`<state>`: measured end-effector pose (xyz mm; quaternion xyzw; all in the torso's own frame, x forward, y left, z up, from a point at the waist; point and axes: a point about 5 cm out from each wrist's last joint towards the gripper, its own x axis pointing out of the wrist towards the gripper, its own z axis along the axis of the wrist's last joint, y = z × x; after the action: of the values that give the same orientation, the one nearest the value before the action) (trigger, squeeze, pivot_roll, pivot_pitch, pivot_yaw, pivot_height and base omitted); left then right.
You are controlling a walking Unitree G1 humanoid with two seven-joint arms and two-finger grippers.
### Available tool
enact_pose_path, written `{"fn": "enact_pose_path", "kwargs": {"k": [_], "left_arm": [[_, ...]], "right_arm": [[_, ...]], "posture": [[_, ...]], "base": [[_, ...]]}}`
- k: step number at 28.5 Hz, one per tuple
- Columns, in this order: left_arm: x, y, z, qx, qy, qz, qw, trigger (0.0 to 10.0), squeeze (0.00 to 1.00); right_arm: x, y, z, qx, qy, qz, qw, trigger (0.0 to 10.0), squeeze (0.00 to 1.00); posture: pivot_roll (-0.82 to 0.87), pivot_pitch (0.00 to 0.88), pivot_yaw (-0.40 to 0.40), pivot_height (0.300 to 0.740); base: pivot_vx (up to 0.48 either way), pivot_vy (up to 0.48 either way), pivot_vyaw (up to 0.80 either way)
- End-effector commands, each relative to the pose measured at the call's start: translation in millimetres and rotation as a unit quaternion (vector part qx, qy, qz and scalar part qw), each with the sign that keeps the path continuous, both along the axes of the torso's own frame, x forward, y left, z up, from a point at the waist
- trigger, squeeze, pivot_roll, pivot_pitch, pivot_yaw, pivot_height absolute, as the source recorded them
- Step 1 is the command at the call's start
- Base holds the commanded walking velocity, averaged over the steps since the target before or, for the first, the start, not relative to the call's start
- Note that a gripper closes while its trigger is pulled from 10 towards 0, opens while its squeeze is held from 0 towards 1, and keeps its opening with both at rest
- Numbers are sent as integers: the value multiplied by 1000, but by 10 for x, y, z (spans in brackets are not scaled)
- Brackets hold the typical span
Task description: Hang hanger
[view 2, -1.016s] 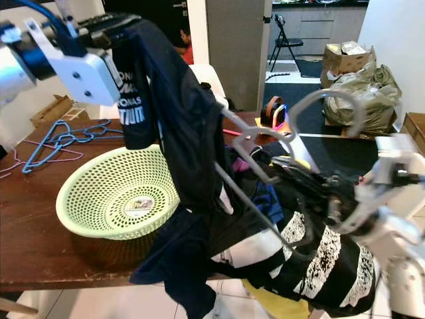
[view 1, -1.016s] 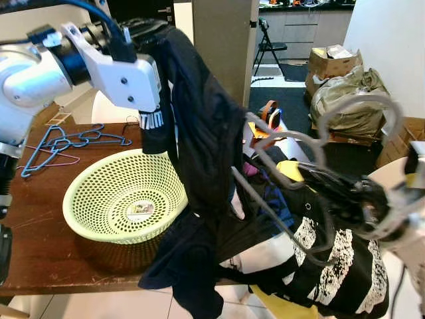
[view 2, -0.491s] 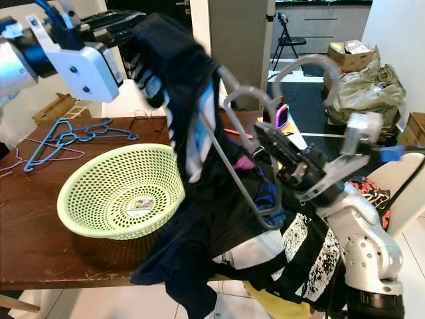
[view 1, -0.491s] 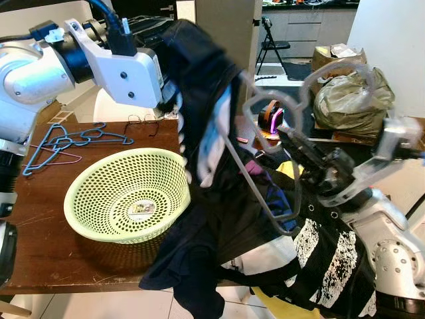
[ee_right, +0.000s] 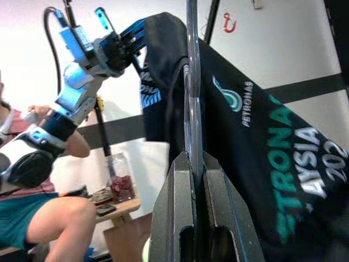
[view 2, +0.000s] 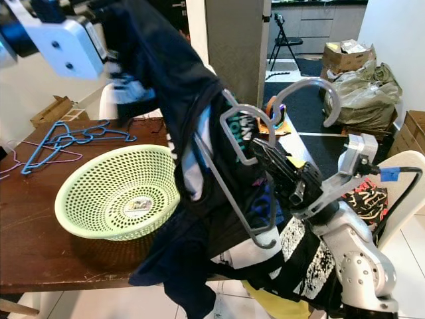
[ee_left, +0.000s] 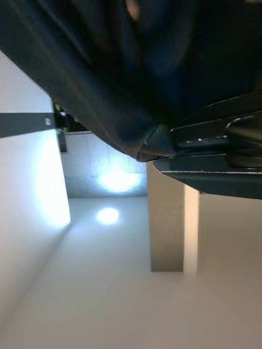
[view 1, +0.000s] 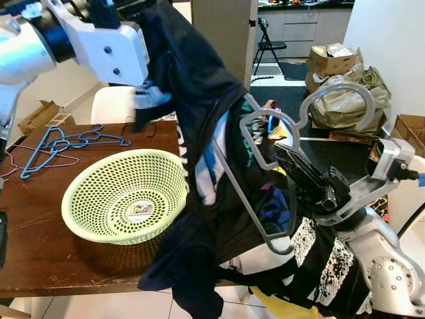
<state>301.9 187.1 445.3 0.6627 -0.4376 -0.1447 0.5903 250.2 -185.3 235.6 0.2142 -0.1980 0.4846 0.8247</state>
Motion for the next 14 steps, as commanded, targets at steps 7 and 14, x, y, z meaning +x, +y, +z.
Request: {"fn": "enact_pose_path", "kwargs": {"k": [7,14], "left_arm": [[-47,111,218,4,-24,27,999,0,0],[53,-83,8,-2,37,-27,999,0,0]], "right_arm": [[-73,-20,66,64,-20,17,998,10000,0],[-2,285,132,91,-23,36,995,10000,0]], "posture": [[35,0,45,740],[39,0,46,740]], "base": [[0,0,0],[0,0,0]]}}
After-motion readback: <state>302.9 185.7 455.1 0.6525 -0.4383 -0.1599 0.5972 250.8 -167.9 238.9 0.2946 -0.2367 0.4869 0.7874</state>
